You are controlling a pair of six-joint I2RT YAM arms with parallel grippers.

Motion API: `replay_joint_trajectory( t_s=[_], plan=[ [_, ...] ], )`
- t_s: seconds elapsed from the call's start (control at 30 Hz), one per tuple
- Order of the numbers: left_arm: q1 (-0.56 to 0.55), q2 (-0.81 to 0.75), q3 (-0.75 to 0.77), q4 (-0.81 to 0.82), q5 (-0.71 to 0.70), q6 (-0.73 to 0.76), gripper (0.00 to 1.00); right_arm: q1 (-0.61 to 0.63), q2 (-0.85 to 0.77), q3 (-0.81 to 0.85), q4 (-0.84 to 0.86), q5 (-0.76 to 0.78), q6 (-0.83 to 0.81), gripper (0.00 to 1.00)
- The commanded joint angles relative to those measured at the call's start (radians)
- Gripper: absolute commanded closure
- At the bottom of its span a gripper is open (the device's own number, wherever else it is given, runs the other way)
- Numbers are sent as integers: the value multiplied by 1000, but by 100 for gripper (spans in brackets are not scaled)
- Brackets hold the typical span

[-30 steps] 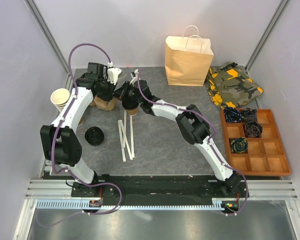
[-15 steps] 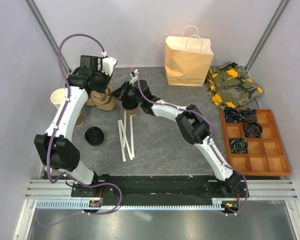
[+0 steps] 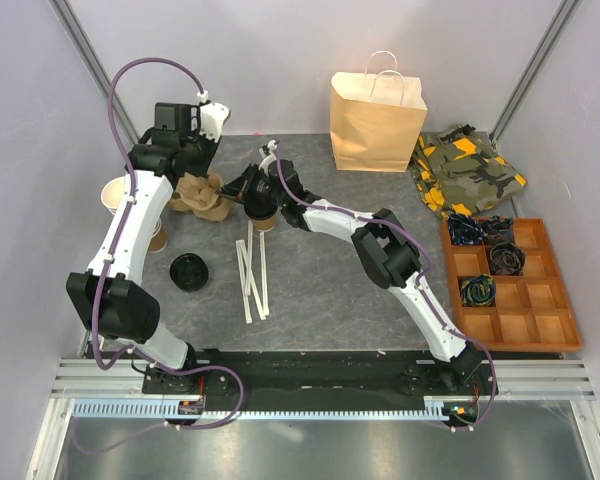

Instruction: Pack the takeout coffee

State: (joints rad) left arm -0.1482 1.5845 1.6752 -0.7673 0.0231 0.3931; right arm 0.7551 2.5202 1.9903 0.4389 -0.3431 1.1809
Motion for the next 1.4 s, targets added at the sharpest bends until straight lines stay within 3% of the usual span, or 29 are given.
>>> replay_joint_trajectory(
  t_s=[0.0, 0.17, 0.2, 0.3, 0.5, 0.63, 1.0, 1.37],
  plan=[
    [-2, -27, 43, 43, -18, 3, 98, 0, -20, 47, -52, -20, -15, 100],
    [-2, -31, 44, 43, -8, 7, 98, -2, -5, 54, -60, -40, -17, 99],
    [-2, -29, 44, 42, 1, 7, 98, -2, -4, 54, -62, -40, -18, 80],
    [-4, -35, 43, 40, 12, 10, 98, -3, -9, 62, -63, -31, -32, 51],
    [-7, -41, 47, 33, 29, 16, 98, -11, -17, 90, -52, -13, -46, 29],
    [-19, -46, 50, 28, 37, 23, 98, -13, -26, 108, -20, -13, -50, 21],
    [-25, -50, 80, 20, 41, 18, 98, -11, -47, 91, 29, -22, -32, 20],
    [-51, -46, 96, 0, 51, 20, 98, -20, -110, 107, -138, 30, -125, 6]
  ],
)
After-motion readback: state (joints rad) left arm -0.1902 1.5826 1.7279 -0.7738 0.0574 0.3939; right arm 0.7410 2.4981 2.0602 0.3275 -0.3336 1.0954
